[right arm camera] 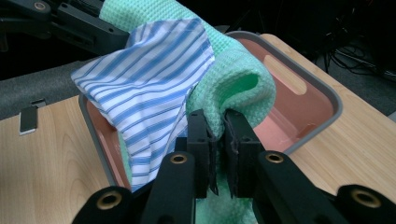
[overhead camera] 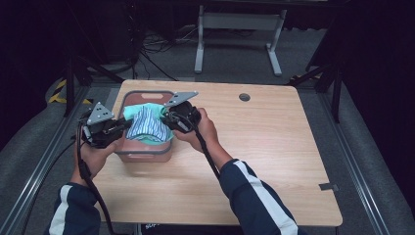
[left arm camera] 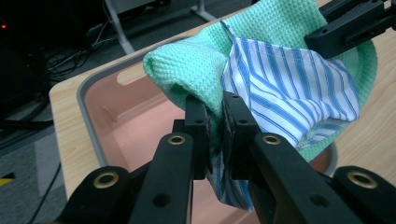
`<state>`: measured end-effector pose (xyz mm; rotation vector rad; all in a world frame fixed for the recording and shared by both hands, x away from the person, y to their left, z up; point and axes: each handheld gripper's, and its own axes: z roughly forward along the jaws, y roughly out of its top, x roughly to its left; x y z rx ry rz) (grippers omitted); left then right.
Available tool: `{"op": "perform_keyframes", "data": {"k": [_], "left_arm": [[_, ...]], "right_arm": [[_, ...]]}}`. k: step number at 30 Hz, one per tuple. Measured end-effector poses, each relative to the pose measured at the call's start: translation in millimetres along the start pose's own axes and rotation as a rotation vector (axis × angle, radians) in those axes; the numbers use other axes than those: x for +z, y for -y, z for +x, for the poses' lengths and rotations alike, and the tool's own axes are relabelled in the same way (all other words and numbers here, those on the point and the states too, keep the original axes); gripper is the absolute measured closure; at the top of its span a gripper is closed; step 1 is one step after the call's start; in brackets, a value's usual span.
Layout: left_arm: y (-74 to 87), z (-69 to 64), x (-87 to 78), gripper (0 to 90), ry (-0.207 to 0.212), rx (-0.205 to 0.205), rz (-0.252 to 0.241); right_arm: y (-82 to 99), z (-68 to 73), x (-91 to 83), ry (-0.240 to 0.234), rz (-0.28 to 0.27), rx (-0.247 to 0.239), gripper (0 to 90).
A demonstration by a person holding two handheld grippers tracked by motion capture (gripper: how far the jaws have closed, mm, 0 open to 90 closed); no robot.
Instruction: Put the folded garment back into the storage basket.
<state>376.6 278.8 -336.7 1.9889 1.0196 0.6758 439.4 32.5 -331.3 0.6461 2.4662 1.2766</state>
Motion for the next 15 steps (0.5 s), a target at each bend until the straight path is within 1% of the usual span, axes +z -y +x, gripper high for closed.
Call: {"op": "perform_keyframes", "data": {"k": [2, 3, 4, 5, 6, 8, 9, 10, 11, 12, 13, 14, 15], "left_arm": [[2.6, 0.6, 0.2, 82.2, -0.012, 0.004, 0.010], [2.6, 0.6, 0.2, 82.2, -0.012, 0.004, 0.010], [3.9, 1.3, 0.3, 82.2, -0.015, 0.003, 0.012], [5.4, 2.1, 0.3, 82.2, -0.023, 0.005, 0.014], [7.2, 2.5, 0.5, 82.2, -0.027, -0.002, 0.018], [10.8, 3.7, 2.6, 82.1, -0.035, 0.001, 0.023], [12.2, 3.5, 3.5, 82.1, -0.036, -0.004, 0.033], [13.7, 4.0, 5.0, 82.2, -0.046, 0.000, 0.030], [14.9, 4.0, 5.8, 82.1, -0.048, -0.006, 0.039], [15.9, 4.5, 6.9, 82.1, -0.056, -0.002, 0.040], [16.7, 5.3, 8.3, 82.2, -0.072, 0.003, 0.039], [17.8, 4.6, 9.9, 82.1, -0.066, -0.016, 0.038], [18.5, 4.8, 11.2, 82.2, -0.065, -0.016, 0.041]], "right_arm": [[-0.5, 1.8, 5.8, -0.004, 0.004, 0.000, 82.1], [-0.5, 1.8, 5.8, -0.004, 0.004, 0.000, 82.1], [-0.1, 3.4, 11.9, -0.007, 0.009, 0.000, 82.1], [-0.1, 3.4, 11.9, -0.007, 0.009, 0.000, 82.1], [0.7, 4.2, 14.6, -0.004, 0.009, 0.000, 82.1], [3.7, 5.6, 24.0, -0.018, 0.020, 0.006, 82.1], [3.7, 5.6, 24.0, -0.018, 0.020, 0.006, 82.1], [4.4, 6.1, 26.9, -0.020, 0.024, 0.008, 82.0], [5.0, 6.2, 29.6, -0.022, 0.025, 0.009, 82.1], [5.6, 6.3, 32.2, -0.026, 0.027, 0.012, 82.1], [6.0, 6.5, 34.5, -0.027, 0.029, 0.013, 82.0], [6.4, 6.6, 36.8, -0.028, 0.031, 0.013, 82.1], [7.3, 6.6, 41.3, -0.027, 0.036, 0.017, 82.1]]}}
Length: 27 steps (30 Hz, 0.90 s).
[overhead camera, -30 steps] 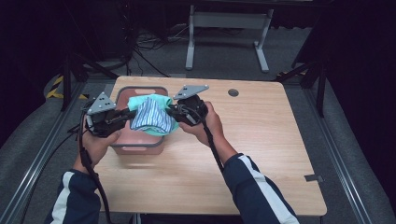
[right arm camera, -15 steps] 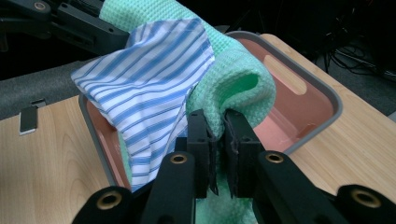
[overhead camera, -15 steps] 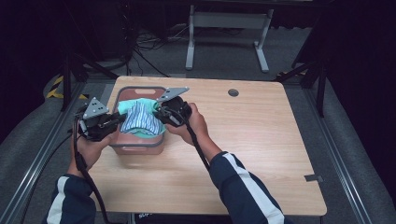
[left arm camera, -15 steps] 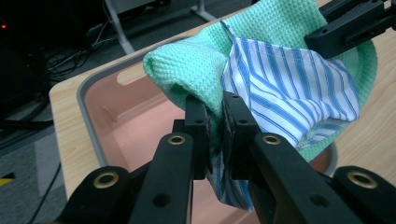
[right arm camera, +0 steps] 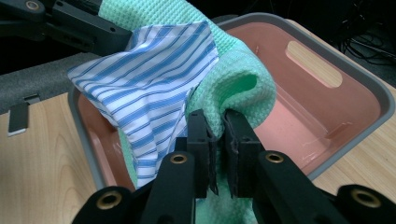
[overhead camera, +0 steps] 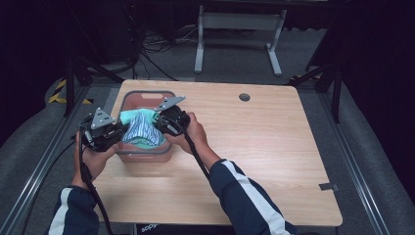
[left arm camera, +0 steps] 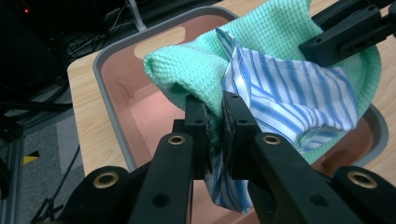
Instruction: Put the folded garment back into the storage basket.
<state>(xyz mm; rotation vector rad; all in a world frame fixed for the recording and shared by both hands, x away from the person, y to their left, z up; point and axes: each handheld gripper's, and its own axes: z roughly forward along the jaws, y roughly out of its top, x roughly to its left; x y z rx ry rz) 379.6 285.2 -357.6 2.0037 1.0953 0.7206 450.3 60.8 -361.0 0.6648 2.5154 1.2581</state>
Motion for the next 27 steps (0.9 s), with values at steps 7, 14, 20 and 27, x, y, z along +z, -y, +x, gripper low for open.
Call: {"op": "perform_keyframes", "data": {"k": [7, 14, 20, 27], "left_arm": [[7.0, 1.5, 11.2, 82.0, -0.033, 0.006, 0.039], [11.5, 2.9, 19.9, 78.2, -0.052, 0.003, 0.066], [10.5, 1.7, 21.6, 70.5, -0.056, 0.001, 0.077], [7.5, -4.6, 19.2, 67.1, -0.053, 0.013, 0.056]], "right_arm": [[5.2, -0.1, 13.9, -0.010, 0.026, 0.016, 81.9], [10.6, 1.2, 22.9, -0.008, 0.065, 0.010, 78.6], [14.4, -0.2, 22.9, 0.008, 0.095, -0.003, 74.3], [15.4, -0.8, 15.2, 0.002, 0.082, -0.002, 73.1]]}}
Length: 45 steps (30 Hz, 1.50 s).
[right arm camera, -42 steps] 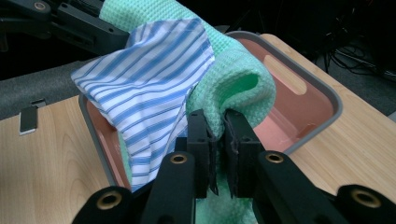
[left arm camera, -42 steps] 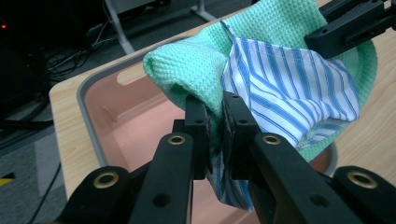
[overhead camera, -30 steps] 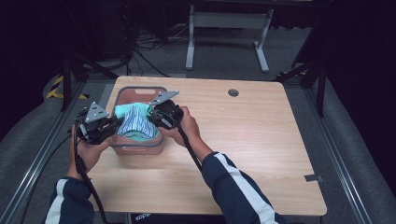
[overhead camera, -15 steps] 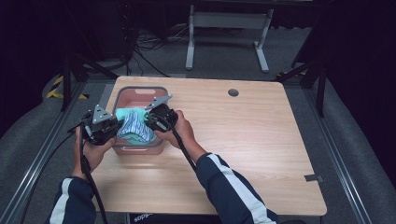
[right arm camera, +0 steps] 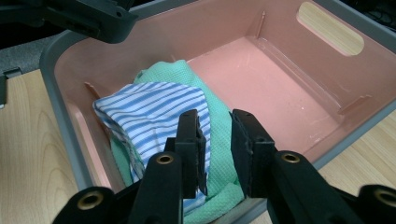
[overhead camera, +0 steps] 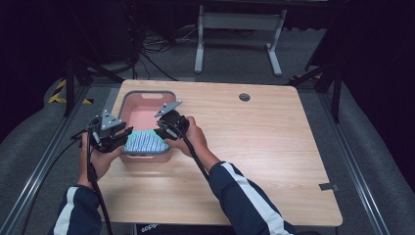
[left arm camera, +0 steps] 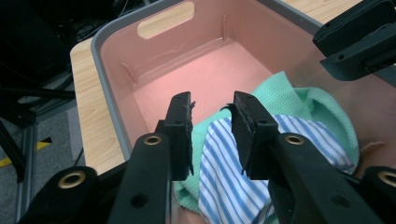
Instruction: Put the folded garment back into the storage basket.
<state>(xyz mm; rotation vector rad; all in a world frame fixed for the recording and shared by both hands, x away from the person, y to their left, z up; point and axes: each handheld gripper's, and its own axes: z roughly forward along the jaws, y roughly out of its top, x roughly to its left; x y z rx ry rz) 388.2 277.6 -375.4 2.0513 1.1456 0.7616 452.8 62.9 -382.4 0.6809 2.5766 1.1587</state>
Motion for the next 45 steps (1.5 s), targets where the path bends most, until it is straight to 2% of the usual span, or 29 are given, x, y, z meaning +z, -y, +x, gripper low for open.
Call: {"op": "perform_keyframes", "data": {"k": [5, 9, 11, 16, 18, 21, 27, 31, 32, 36, 45], "left_arm": [[-1.3, -3.8, -3.8, 63.2, -0.001, -0.011, -0.029], [-1.9, -8.5, -4.8, 61.3, 0.013, -0.017, -0.043], [-2.6, -10.5, -5.0, 61.1, 0.017, -0.004, -0.043], [-5.6, -25.8, -7.0, 60.2, 0.039, 0.040, -0.052], [-7.8, -30.8, -7.1, 59.6, 0.047, 0.054, -0.061], [-11.4, -37.7, -8.1, 58.5, 0.057, 0.062, -0.069], [-15.9, -51.8, -8.0, 55.2, 0.087, 0.085, -0.084], [-20.9, -63.5, -3.9, 54.1, 0.111, 0.125, -0.084], [-22.9, -67.7, -1.4, 52.9, 0.123, 0.141, -0.076], [-26.9, -77.2, 4.4, 51.3, 0.149, 0.167, -0.068], [-32.6, -88.6, 11.4, 49.1, 0.189, 0.198, -0.077]], "right_arm": [[1.0, 1.4, -6.4, -0.005, -0.009, -0.005, 71.6], [3.0, 2.4, -14.3, 0.009, -0.014, -0.033, 71.2], [5.2, 2.1, -18.3, 0.015, -0.013, -0.047, 70.7], [10.3, -0.4, -30.6, 0.026, -0.025, -0.057, 69.2], [13.7, -2.3, -36.4, 0.047, -0.023, -0.071, 68.7], [19.1, -6.1, -43.5, 0.058, -0.021, -0.077, 68.2], [29.0, -15.3, -61.1, 0.071, -0.030, -0.063, 64.2], [33.2, -19.8, -69.6, 0.085, -0.030, -0.067, 62.3], [35.5, -21.9, -73.7, 0.080, -0.031, -0.063, 59.5], [39.8, -25.2, -78.7, 0.083, -0.028, -0.053, 55.8], [52.8, -30.0, -92.3, 0.141, 0.011, -0.062, 49.4]]}}
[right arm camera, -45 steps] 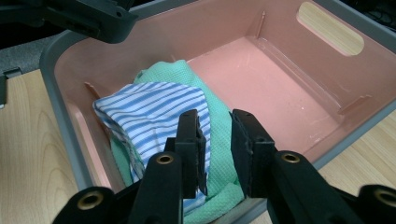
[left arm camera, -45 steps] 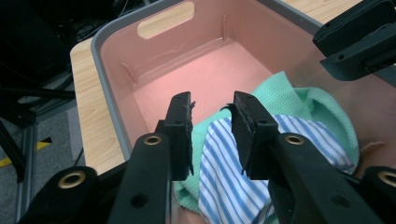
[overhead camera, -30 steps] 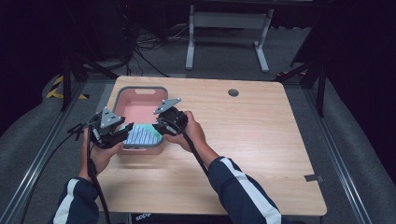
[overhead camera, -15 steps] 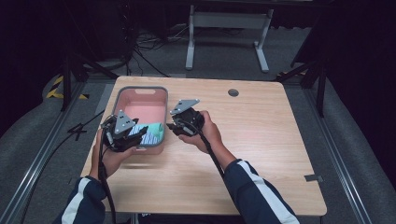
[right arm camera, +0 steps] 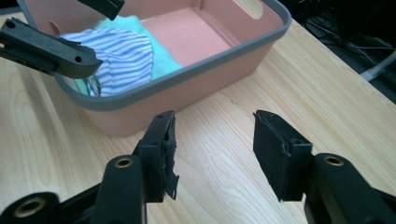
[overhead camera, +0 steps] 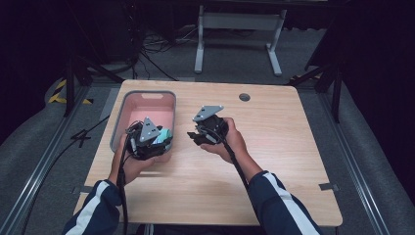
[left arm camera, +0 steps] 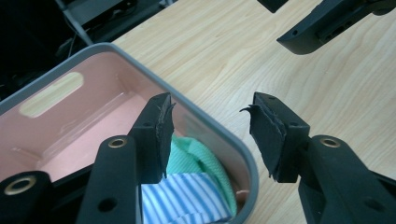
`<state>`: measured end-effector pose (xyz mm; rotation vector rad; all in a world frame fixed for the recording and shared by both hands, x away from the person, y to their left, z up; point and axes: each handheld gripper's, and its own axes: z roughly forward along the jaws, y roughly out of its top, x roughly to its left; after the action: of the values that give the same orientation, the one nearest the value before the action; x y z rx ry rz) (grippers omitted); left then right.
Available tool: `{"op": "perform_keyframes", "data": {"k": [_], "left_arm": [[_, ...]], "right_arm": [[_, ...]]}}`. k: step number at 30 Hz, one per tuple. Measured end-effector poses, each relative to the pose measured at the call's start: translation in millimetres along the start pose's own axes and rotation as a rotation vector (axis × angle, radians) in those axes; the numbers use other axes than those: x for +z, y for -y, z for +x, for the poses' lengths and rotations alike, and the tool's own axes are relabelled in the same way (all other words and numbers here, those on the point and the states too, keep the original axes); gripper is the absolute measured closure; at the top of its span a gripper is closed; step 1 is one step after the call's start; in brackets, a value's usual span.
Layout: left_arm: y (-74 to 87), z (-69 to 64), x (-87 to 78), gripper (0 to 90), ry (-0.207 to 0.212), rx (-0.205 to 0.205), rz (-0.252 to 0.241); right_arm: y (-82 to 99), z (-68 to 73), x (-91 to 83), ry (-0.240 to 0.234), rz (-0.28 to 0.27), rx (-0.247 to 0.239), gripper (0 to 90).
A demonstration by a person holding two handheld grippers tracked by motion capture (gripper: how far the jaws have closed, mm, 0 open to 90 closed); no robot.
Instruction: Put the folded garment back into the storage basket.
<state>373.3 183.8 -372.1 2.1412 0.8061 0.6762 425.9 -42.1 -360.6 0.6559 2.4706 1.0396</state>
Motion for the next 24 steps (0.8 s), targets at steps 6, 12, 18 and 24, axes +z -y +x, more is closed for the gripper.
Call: {"op": "perform_keyframes", "data": {"k": [6, 12, 18, 24], "left_arm": [[-6.9, -8.3, 7.2, 47.6, 0.033, 0.023, -0.005], [-9.9, -18.9, 15.5, 45.9, 0.053, 0.056, 0.008], [-11.0, -27.6, 18.2, 44.1, 0.078, 0.071, 0.007], [-10.7, -42.5, 16.3, 41.7, 0.102, 0.092, 0.004]], "right_arm": [[9.2, -1.4, -8.4, 0.029, 0.012, -0.007, 48.0], [21.2, -3.6, -15.3, 0.050, 0.029, -0.015, 47.0], [32.2, -5.7, -22.7, 0.054, 0.035, -0.009, 46.3], [51.1, -10.1, -35.3, 0.057, 0.046, 0.007, 44.3]]}}
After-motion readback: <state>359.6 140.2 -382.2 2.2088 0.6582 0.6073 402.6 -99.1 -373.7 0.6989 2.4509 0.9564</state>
